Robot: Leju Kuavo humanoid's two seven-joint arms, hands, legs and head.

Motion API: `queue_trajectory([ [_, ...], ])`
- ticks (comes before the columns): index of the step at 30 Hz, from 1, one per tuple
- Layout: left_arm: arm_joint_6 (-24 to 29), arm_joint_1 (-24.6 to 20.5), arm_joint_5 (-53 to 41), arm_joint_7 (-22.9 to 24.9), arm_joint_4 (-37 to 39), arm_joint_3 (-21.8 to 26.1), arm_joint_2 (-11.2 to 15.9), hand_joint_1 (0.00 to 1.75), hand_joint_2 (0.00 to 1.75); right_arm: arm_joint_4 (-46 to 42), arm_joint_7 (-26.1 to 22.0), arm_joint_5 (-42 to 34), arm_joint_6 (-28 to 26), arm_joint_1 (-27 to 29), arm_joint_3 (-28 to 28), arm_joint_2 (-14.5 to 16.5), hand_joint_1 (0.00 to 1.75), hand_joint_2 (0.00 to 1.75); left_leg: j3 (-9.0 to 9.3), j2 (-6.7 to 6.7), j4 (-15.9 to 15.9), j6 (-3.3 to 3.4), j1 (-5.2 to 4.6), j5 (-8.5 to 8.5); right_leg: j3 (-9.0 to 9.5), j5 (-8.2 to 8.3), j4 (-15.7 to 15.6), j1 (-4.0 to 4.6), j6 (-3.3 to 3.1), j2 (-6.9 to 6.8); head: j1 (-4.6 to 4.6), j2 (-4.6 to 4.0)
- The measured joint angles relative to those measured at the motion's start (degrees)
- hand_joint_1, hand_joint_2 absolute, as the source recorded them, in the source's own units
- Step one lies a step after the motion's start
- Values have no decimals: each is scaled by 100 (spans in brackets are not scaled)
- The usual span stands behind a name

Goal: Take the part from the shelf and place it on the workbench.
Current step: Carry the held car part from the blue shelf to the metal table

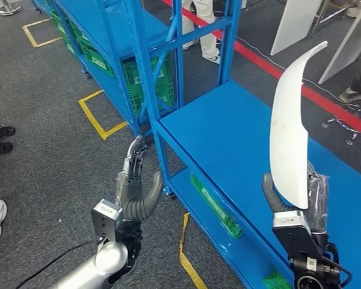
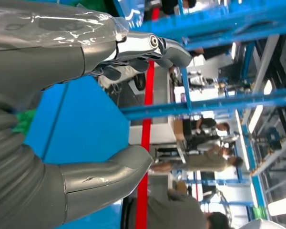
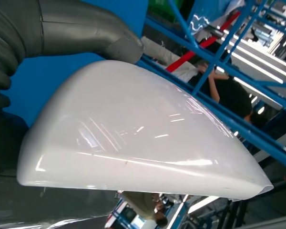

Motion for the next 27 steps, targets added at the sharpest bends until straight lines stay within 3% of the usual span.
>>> queue_trajectory([
  [1,0,0,-13,4,-6,0,-5,0,175,-1,-9,-5,22,-1,2,0,175,175,22,-73,-31,19,25,16,-74,-115,180,-12,28,154,24,0],
  [3,0,1,-35,11,-13,0,-19,0,175,0,-27,-33,61,5,7,-1,175,175,47,-220,-53,45,47,27,-411,-471,917,-37,71,501,90,1],
  [5,0,19,-44,15,-13,0,-27,0,175,1,-43,-66,93,11,15,-1,175,175,56,-388,-50,53,45,23,-782,-691,1626,-42,95,590,122,0],
  [6,0,30,-46,16,-13,0,-27,0,175,1,-53,-79,106,12,19,-1,175,175,67,-481,-48,53,44,20,-843,-629,1689,-43,98,599,125,0],
  [7,0,39,-47,17,-13,0,-28,0,175,1,-64,-89,119,11,22,-1,175,175,86,-579,-45,49,45,16,-785,-444,1502,-44,91,616,128,-1],
  [8,0,47,-49,17,-13,0,-28,0,175,1,-74,-96,128,9,24,-1,175,175,109,-675,-43,41,46,8,-629,-175,1107,-47,76,680,134,-1],
  [10,0,51,-53,15,-14,0,-30,0,175,2,-86,-103,139,6,26,-1,175,175,119,-841,-25,13,50,-5,-288,206,283,-74,31,989,144,-1],
  [12,0,57,-56,13,-19,0,-30,0,175,3,-90,-107,147,1,33,-1,175,175,56,-979,-16,-45,79,12,-134,264,-53,-82,-5,1184,149,-1],
  [14,0,72,-57,14,-28,1,-26,0,175,3,-93,-110,154,-9,43,0,175,175,4,-1075,-26,-118,102,43,-79,275,-119,-77,-42,1074,144,0],
  [16,0,74,-58,8,-42,2,-20,0,175,3,-96,-112,160,-20,47,1,175,175,-99,-798,154,-181,71,-55,-22,304,-194,-98,-100,905,105,0],
  [18,0,65,-57,3,-50,3,-16,0,175,3,-101,-114,165,-23,50,2,175,175,-434,-395,768,-232,63,-351,13,308,-236,-99,-149,730,58,-1],
  [20,0,71,-41,1,-51,4,-16,0,175,3,-114,-115,172,-19,58,2,175,175,-881,-282,1534,-275,108,-609,14,288,-238,-90,-167,546,38,-1],
  [21,0,75,-31,-2,-50,4,-14,0,175,3,-122,-116,176,-17,63,2,175,175,-983,-268,1676,-292,128,-598,19,275,-237,-91,-164,455,29,-1],
  [22,0,77,-21,-4,-50,4,-11,0,175,3,-131,-116,179,-17,69,2,175,175,-966,-250,1600,-306,147,-486,29,259,-237,-94,-155,361,19,0],
  [23,0,76,-16,-7,-50,4,-9,0,175,3,-138,-116,181,-18,74,2,175,175,-793,-205,1253,-311,158,-286,48,240,-237,-99,-139,282,7,0],
  [25,0,70,-10,-13,-51,3,-8,0,175,3,-145,-114,185,-23,81,2,175,175,-313,37,368,-296,150,67,100,190,-237,-81,-85,156,-19,1],
  [27,0,58,6,-26,-53,4,-9,0,175,3,-155,-103,192,-34,96,2,175,175,-95,165,-36,-243,116,158,144,143,-238,-48,-20,66,-4,0],
])
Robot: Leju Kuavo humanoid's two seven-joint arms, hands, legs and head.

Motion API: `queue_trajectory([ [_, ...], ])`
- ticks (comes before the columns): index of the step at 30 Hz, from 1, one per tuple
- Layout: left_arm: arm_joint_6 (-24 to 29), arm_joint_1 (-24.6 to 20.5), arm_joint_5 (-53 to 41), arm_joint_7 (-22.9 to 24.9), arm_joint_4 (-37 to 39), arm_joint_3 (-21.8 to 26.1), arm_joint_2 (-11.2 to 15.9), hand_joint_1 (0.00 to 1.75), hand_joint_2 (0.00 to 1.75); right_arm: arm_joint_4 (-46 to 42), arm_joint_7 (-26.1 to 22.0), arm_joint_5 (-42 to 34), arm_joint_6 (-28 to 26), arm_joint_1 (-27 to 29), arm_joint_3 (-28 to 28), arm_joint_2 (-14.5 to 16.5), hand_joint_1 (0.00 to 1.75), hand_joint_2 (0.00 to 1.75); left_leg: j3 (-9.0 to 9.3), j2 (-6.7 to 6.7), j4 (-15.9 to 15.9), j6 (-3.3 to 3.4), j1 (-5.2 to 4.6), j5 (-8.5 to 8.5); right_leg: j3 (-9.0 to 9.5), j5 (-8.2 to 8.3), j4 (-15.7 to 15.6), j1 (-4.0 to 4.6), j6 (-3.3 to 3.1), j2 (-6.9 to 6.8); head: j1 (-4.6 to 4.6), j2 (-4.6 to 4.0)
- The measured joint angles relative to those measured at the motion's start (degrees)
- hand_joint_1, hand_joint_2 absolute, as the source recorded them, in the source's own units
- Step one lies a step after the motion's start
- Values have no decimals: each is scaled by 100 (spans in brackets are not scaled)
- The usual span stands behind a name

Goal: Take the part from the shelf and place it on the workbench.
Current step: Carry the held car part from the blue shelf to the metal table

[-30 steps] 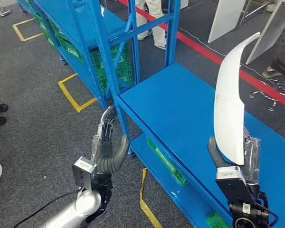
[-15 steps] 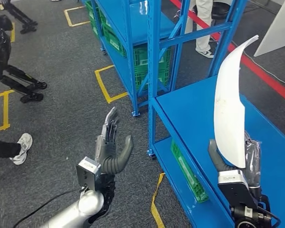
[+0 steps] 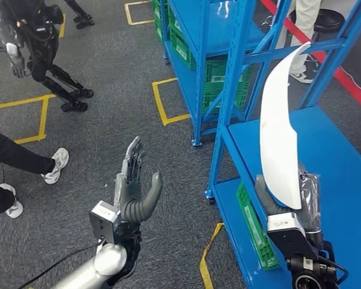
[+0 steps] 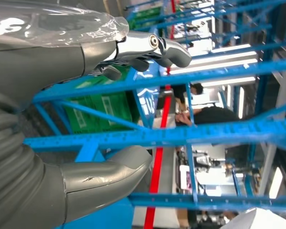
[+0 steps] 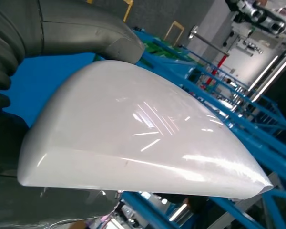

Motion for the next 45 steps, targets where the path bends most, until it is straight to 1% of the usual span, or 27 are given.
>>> queue_trajectory([
  [2,0,-8,23,-12,-1,0,0,0,175,0,-6,17,5,-10,22,2,175,175,-4,-127,-7,70,-23,-21,42,-40,-12,1,63,-99,40,-1],
  [4,0,-13,42,-28,-2,0,-3,0,175,0,-2,37,5,-16,43,4,175,175,27,-253,-28,138,-7,-26,18,-172,116,-31,118,13,65,0],
  [5,0,-19,49,-39,-3,1,-9,0,175,0,3,49,5,-18,52,4,175,175,48,-314,-40,171,8,-25,-85,-316,360,-44,132,157,86,0],
  [7,0,-27,55,-55,-3,-1,-23,0,175,0,17,63,5,-9,72,3,175,175,65,-445,-44,214,9,-35,-503,-698,1217,-42,136,451,132,0],
  [9,0,-20,54,-57,-3,-2,-34,0,175,0,34,66,5,13,98,3,175,175,76,-612,-41,227,-6,-42,-892,-852,1882,-31,125,528,148,-1],
  [10,0,-16,52,-57,-3,-2,-36,0,175,0,42,66,5,20,111,2,175,175,87,-703,-39,229,-13,-45,-938,-749,1881,-30,109,539,149,-1],
  [11,0,-15,52,-57,-3,-2,-37,0,175,0,50,66,5,21,124,2,175,175,105,-796,-37,227,-17,-50,-864,-533,1625,-30,85,564,150,-1],
  [13,0,-16,61,-57,-3,-1,-43,0,175,0,75,68,-2,16,140,2,175,175,135,-962,-27,209,-26,-64,-543,-36,771,-39,23,809,159,-1],
  [14,0,-18,72,-56,-3,-1,-46,0,175,-1,93,75,-12,11,148,2,175,175,130,-1038,-16,192,-25,-69,-392,98,409,-46,4,945,164,-1],
  [15,0,-19,87,-55,-3,-1,-49,0,175,-2,117,85,-23,10,157,2,175,175,111,-1103,-11,165,-16,-64,-295,149,201,-47,-10,1050,164,-1],
  [17,0,-15,115,-53,-3,-2,-51,0,175,-8,161,108,-49,7,179,2,175,175,65,-1247,-18,93,7,-35,-214,122,90,-42,-22,1013,161,-1],
  [19,0,-12,126,-52,-4,-2,-48,0,175,-18,191,122,-72,4,192,2,175,175,13,-1126,61,34,-2,-82,-164,152,40,-58,-72,859,135,0],
  [21,0,-28,122,-44,-5,-2,-47,0,175,-36,204,132,-85,3,198,3,175,175,-229,-727,540,-14,-21,-349,-128,172,-13,-65,-125,692,83,0],
  [22,0,-36,111,-33,-5,-2,-48,0,175,-44,212,136,-85,7,201,3,175,175,-453,-562,964,-42,-18,-545,-127,169,-18,-53,-142,609,65,0],
  [24,0,-30,73,17,-5,-2,-47,0,175,-50,224,138,-66,17,206,2,175,175,-843,-453,1681,-85,12,-785,-129,154,-18,-37,-153,432,58,-1],
  [25,0,-23,48,42,-5,-2,-44,0,175,-50,226,134,-47,21,208,2,175,175,-909,-434,1787,-100,28,-766,-127,143,-18,-35,-152,339,55,-1],
  [27,0,-16,10,73,-5,-2,-40,0,175,-50,213,126,-10,22,210,2,175,175,-606,-341,1202,-110,47,-428,-103,115,-17,-38,-127,189,39,0],
  [29,0,-17,-9,86,-7,-2,-41,0,175,-50,192,123,12,20,209,2,175,175,-130,-88,344,-77,35,-119,-67,69,-14,-14,-74,76,20,0],
  [31,0,-18,-14,99,-8,-2,-40,0,175,-50,170,125,32,20,207,3,175,175,58,2,0,1,-6,-51,-27,22,-11,17,-12,-19,41,0],
  [33,0,-16,-13,105,-10,-2,-38,0,175,-51,158,126,43,20,205,4,175,175,58,-144,-10,89,-24,-60,12,-23,-12,4,52,-104,70,-1],
  [35,0,-19,-14,107,-21,-2,-38,0,175,-54,152,127,47,19,203,4,175,175,88,-270,-35,164,-3,-58,-56,-190,195,-32,99,86,98,0],
  [37,-1,-26,-12,108,-29,-2,-46,0,175,-60,144,128,47,26,202,4,175,175,113,-396,-46,217,9,-64,-394,-555,924,-47,113,415,145,0],
  [39,-3,-29,0,111,-29,-2,-52,0,175,-63,134,128,48,45,202,4,175,175,124,-546,-42,240,-4,-73,-825,-818,1730,-40,111,526,167,-1],
  [40,-4,-29,7,113,-29,-2,-53,0,175,-63,131,128,48,53,201,4,175,175,135,-631,-40,243,-10,-78,-933,-789,1871,-38,104,538,170,-1],
  [41,-4,-30,11,115,-29,-2,-54,0,175,-63,128,128,49,56,201,4,175,175,153,-720,-36,243,-14,-85,-917,-625,1744,-38,88,551,171,-1],
  [43,-5,-33,14,119,-29,-2,-55,0,175,-63,126,128,49,56,200,4,175,175,200,-896,-26,231,-11,-108,-610,-120,941,-45,40,713,178,-1],
  [45,-11,-47,14,124,-29,-2,-56,0,175,-64,126,128,49,53,197,3,175,175,196,-1048,-3,191,-6,-121,-313,147,262,-56,9,957,186,-1],
])
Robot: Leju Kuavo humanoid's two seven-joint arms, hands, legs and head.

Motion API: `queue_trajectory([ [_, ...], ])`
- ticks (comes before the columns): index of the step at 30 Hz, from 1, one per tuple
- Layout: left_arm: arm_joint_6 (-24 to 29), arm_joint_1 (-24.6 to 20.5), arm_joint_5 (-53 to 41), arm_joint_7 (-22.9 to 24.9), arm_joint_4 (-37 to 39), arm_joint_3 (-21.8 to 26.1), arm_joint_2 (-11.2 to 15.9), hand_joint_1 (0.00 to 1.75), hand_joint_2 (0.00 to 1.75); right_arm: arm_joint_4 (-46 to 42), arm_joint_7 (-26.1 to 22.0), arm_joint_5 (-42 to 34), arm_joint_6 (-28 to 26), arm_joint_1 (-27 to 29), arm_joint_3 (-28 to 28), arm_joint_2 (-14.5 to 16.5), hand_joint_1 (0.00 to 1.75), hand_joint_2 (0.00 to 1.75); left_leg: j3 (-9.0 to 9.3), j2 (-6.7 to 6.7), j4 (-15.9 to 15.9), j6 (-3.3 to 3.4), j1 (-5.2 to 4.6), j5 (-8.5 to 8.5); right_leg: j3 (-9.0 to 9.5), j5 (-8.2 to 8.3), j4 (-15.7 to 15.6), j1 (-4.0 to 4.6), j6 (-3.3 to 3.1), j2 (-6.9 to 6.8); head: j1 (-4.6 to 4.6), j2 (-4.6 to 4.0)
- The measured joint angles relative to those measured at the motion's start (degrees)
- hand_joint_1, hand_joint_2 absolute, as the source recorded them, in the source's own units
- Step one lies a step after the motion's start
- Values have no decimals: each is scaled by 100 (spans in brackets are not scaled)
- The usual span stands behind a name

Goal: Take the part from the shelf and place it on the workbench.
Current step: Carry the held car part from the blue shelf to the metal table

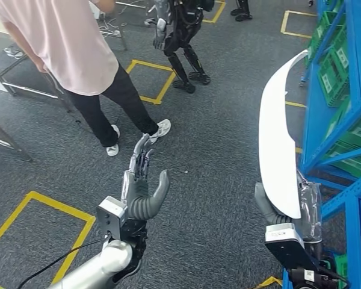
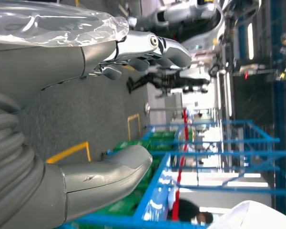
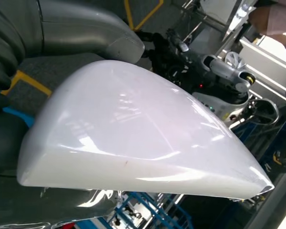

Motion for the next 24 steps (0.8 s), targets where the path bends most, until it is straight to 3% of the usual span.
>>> queue_trajectory([
  [1,-3,-6,0,3,0,0,0,0,175,-2,-1,1,2,-3,-1,0,175,175,-26,-63,3,-31,13,7,64,-1,-122,1,-5,71,2,0],
  [3,-8,-13,2,7,0,0,3,0,175,-9,-4,2,5,-10,-4,1,175,175,-77,-185,-7,-106,32,39,114,-15,-187,4,-21,-13,4,1],
  [4,-8,-15,3,5,0,0,7,0,175,-12,-5,3,7,-11,-5,2,175,175,-99,-129,13,-136,26,27,128,3,-215,-5,-43,-84,-1,1],
  [5,-7,-26,7,3,0,-1,11,0,175,-15,-10,5,9,-13,-7,2,175,175,-161,10,124,-160,10,-42,147,20,-247,-14,-71,-162,-22,1],
  [7,-7,-58,20,1,0,-2,15,0,175,-18,-24,14,13,-10,-9,3,175,175,-474,408,731,-192,-10,-356,171,39,-291,-8,-117,-334,-65,0],
  [8,-7,-69,28,1,0,-2,16,0,175,-19,-31,18,15,-4,-10,4,175,175,-706,525,1168,-211,-3,-542,168,35,-294,4,-131,-419,-85,0],
  [10,-7,-64,38,1,1,-2,19,0,175,-19,-38,20,17,12,-11,4,175,175,-1057,599,1801,-244,24,-719,164,22,-293,17,-141,-593,-91,0],
  [11,-7,-61,40,1,2,-2,22,0,175,-18,-41,20,17,17,-11,4,175,175,-1071,616,1802,-257,37,-646,166,13,-293,17,-139,-675,-97,0],
  [12,-7,-62,42,1,2,-2,25,0,175,-17,-45,20,17,21,-11,4,175,175,-947,656,1548,-264,48,-477,173,2,-292,16,-129,-751,-104,0],
  [14,-7,-76,42,1,2,-2,28,0,175,-17,-56,20,15,26,-16,4,175,175,-464,939,642,-256,45,-90,203,-38,-283,35,-84,-877,-128,1],
  [16,-7,-98,46,-1,3,-4,22,0,175,-19,-65,20,7,47,-35,4,175,175,-161,1148,82,-196,14,58,234,-84,-273,77,-21,-975,-128,1],
  [17,-7,-107,50,-4,4,-6,20,0,175,-19,-67,20,-1,63,-47,4,175,175,-133,1142,14,-160,-9,48,252,-105,-271,92,9,-1032,-119,1],
  [19,-7,-111,59,-22,9,-9,14,0,175,-21,-66,19,-21,86,-69,3,175,175,-129,975,6,-80,-12,46,283,-159,-256,70,73,-1104,-90,1],
  [20,-7,-117,65,-43,11,-11,10,0,175,-25,-63,16,-33,91,-80,2,175,175,-116,902,-6,-44,-4,48,260,-235,-170,47,97,-1022,-84,1],
  [23,-7,-145,85,-98,19,-17,-13,0,175,-33,-57,4,-73,97,-108,-5,175,175,-84,760,-26,43,22,56,11,-589,420,7,125,-603,-24,0],
  [24,-7,-147,88,-102,20,-17,-17,0,175,-34,-56,3,-79,97,-110,-7,175,175,-83,748,-26,54,21,57,-42,-647,536,5,125,-561,-11,0],
])
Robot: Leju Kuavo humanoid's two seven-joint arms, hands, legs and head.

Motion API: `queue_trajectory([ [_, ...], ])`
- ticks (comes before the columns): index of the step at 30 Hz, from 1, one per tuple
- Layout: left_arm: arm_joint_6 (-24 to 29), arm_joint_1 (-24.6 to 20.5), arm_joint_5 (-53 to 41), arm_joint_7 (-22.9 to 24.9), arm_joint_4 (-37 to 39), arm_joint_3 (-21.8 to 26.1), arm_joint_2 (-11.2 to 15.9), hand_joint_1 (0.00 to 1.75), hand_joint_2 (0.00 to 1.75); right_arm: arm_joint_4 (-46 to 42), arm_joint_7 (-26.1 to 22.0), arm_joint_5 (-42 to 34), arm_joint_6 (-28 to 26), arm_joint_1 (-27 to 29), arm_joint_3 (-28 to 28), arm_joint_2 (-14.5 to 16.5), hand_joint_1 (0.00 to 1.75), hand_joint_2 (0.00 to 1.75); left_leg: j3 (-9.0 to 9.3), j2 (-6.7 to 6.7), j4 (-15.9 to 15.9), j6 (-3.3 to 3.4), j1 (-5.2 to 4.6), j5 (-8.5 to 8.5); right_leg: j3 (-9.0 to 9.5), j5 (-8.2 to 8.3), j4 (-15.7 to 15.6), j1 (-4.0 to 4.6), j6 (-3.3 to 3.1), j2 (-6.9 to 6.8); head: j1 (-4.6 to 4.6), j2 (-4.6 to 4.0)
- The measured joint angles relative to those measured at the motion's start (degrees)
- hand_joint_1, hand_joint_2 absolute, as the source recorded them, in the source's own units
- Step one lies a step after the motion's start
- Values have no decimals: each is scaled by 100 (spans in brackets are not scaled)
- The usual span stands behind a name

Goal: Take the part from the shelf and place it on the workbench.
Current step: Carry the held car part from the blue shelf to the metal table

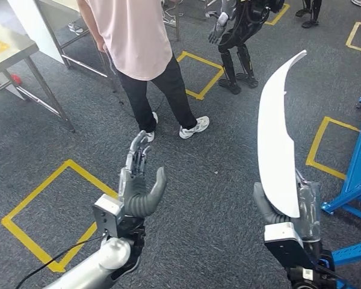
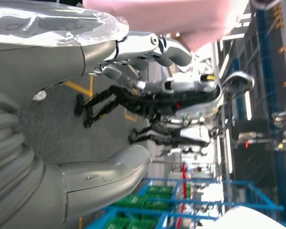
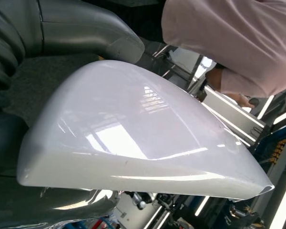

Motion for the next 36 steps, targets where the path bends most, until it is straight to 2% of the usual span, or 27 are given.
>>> queue_trajectory([
  [9,0,0,0,0,2,0,-3,0,175,0,3,-2,0,1,-2,0,175,175,0,-10,0,1,0,0,-35,-32,74,2,0,18,6,0],
  [11,0,1,5,-2,4,0,-11,0,175,0,10,-6,0,10,-3,-1,175,175,1,-59,0,5,-2,-2,-191,-155,387,8,5,70,13,0],
  [12,0,2,8,-3,8,-1,-18,0,175,0,12,-8,-1,23,-4,-2,175,175,2,-107,1,8,-5,-3,-330,-242,651,10,9,99,16,0],
  [14,0,6,15,-4,22,-3,-28,0,175,0,17,-9,-1,64,-8,-2,175,175,11,-260,4,11,-12,-7,-585,-290,1066,13,8,135,17,0],
  [15,0,8,16,-6,31,-4,-33,0,175,0,20,-10,-1,80,-14,-2,175,175,31,-382,9,6,-14,-15,-541,-76,861,11,-10,174,20,0],
  [16,0,14,19,-20,40,-4,-37,0,175,0,35,-14,-16,85,-20,-4,175,175,21,-552,18,-33,-5,-14,-368,182,398,10,-41,282,21,0],
  [18,0,46,-2,-45,54,-4,-32,0,175,-3,58,-27,-36,71,-29,-6,175,175,-460,-451,906,-192,4,-401,58,652,-607,5,-172,223,-42,0],
  [19,0,71,-15,-53,58,-4,-25,0,175,-5,69,-34,-43,64,-30,-7,175,175,-739,-332,1380,-270,10,-574,149,684,-797,4,-221,129,-78,0],
  [20,0,91,-31,-47,58,-4,-15,0,175,-7,66,-39,-32,60,-30,-7,175,175,-955,-140,1776,-317,10,-707,172,695,-831,3,-256,-59,-117,0],
  [21,0,104,-37,-41,59,-4,-11,0,175,-7,66,-42,-26,58,-29,-7,175,175,-896,-116,1643,-323,15,-588,177,686,-830,2,-252,-139,-125,0],
  [22,0,110,-42,-36,58,-4,-7,0,175,-7,65,-43,-20,56,-29,-7,175,175,-712,-59,1287,-322,18,-397,188,675,-830,1,-241,-213,-136,0],
  [24,0,106,-47,-25,57,-4,-6,0,175,-10,64,-44,-17,52,-29,-7,175,175,-239,195,421,-288,-1,-69,218,640,-825,22,-197,-333,-161,0],
  [25,0,103,-49,-21,57,-4,-7,0,175,-12,63,-44,-15,46,-29,-7,175,175,-94,280,150,-255,-17,4,233,619,-822,39,-169,-382,-158,0],
  [26,0,104,-50,-16,57,-4,-7,0,175,-14,61,-44,-12,39,-30,-7,175,175,-31,313,26,-216,-37,18,247,600,-819,56,-138,-431,-148,0],
  [28,0,110,-53,-14,56,-3,-5,0,175,-16,59,-44,-6,22,-30,-4,175,175,-35,170,6,-133,-54,14,281,566,-821,57,-72,-531,-119,1],
  [29,0,112,-57,-14,55,-2,-5,0,175,-17,59,-46,-1,14,-31,-3,175,175,-27,106,-5,-97,-45,19,278,523,-788,43,-38,-493,-110,1],
  [30,0,110,-62,-11,55,-2,-6,0,175,-19,56,-50,4,6,-31,-2,175,175,-15,40,-17,-58,-30,28,228,423,-654,24,-12,-378,-93,1],
  [31,0,107,-69,-8,54,-2,-12,0,175,-20,52,-58,10,-1,-32,-2,175,175,-2,-21,-29,-25,-10,37,114,266,-389,11,6,-218,-68,1],
  [32,0,106,-75,-4,54,-3,-17,0,175,-20,49,-68,14,-3,-33,-2,175,175,1,-85,-31,-5,-5,37,-73,62,17,2,15,-42,-39,1],
  [33,0,108,-79,1,55,-3,-21,0,175,-21,44,-75,16,-2,-32,-2,175,175,2,-156,-30,10,-6,37,-289,-136,479,1,18,65,-16,1],
  [34,0,114,-82,4,55,-3,-25,0,175,-20,43,-81,17,2,-30,-2,175,175,4,-234,-29,14,-10,35,-481,-259,859,4,20,112,-6,1],
  [35,0,119,-83,7,55,-4,-26,0,175,-20,43,-82,18,6,-29,-2,175,175,9,-318,-27,16,-14,34,-599,-276,1062,4,17,132,-1,1],
  [36,0,122,-85,9,55,-4,-27,0,175,-20,41,-82,18,7,-28,-2,175,175,18,-405,-25,15,-16,32,-601,-163,1008,4,5,142,1,0],
])
